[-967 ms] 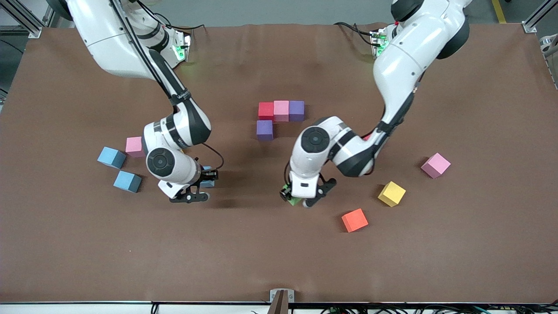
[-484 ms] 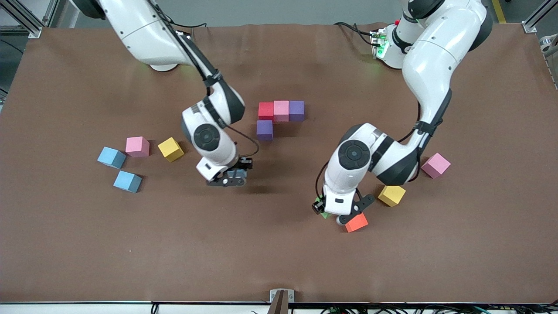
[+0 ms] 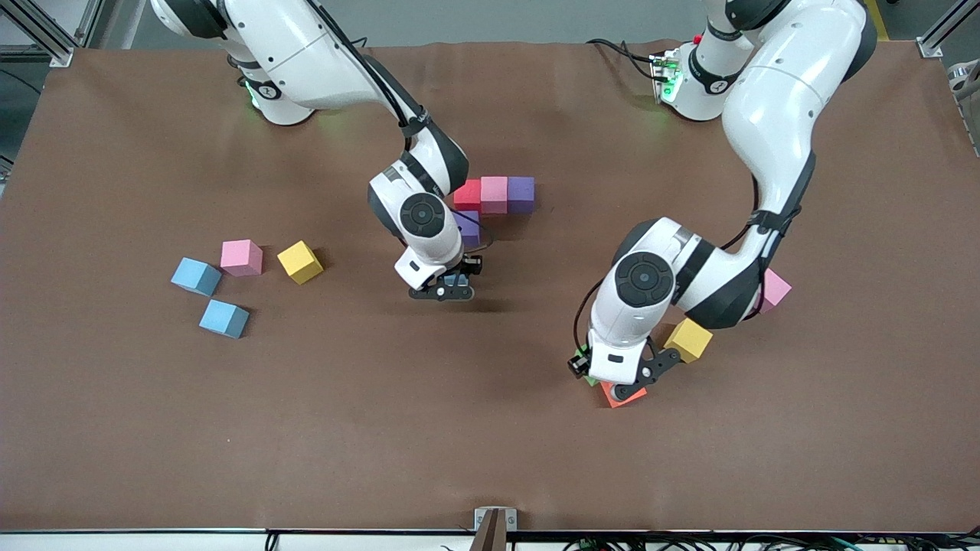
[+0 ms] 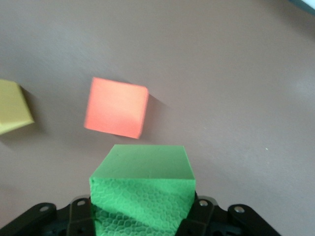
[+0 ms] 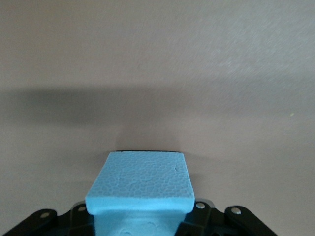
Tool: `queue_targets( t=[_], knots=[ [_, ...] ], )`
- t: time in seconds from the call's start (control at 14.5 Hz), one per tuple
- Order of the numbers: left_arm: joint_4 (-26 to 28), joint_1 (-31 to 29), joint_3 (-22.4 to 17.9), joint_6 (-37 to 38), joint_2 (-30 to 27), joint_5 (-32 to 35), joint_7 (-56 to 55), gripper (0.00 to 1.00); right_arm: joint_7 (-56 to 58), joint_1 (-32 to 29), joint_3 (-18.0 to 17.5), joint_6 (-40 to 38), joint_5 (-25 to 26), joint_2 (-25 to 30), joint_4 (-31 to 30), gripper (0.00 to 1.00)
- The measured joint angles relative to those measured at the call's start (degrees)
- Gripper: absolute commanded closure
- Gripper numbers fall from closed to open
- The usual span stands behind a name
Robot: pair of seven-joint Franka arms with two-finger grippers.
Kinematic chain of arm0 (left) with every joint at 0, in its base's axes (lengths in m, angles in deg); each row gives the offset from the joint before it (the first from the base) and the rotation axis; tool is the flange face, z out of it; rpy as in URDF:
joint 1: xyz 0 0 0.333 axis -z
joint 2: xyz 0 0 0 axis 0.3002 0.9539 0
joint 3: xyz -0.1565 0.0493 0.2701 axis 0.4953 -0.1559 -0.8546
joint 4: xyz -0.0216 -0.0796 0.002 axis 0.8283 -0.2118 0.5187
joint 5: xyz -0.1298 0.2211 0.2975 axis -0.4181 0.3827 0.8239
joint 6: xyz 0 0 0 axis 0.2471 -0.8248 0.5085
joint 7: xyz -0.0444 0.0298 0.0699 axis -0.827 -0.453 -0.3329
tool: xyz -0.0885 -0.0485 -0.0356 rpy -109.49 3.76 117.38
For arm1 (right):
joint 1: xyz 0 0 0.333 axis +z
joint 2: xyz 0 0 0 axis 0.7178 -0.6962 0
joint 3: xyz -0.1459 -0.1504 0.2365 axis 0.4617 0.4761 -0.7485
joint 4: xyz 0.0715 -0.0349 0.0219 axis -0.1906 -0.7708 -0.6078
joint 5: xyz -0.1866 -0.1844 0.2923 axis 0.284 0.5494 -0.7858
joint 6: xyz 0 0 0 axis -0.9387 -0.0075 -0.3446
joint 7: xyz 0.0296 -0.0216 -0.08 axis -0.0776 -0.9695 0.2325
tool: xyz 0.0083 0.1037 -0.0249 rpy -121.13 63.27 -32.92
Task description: Arrange 11 blocks into digit 3
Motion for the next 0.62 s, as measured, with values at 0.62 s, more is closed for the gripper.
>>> queue_targets(
  t=[0.62],
  knots=[
    [0.44, -4.27, 1.41, 3.24, -3.22, 0.0, 3.63, 0.98, 0.0, 2.85, 0.37, -0.74, 0.06, 0.07, -0.13, 0.64]
  ],
)
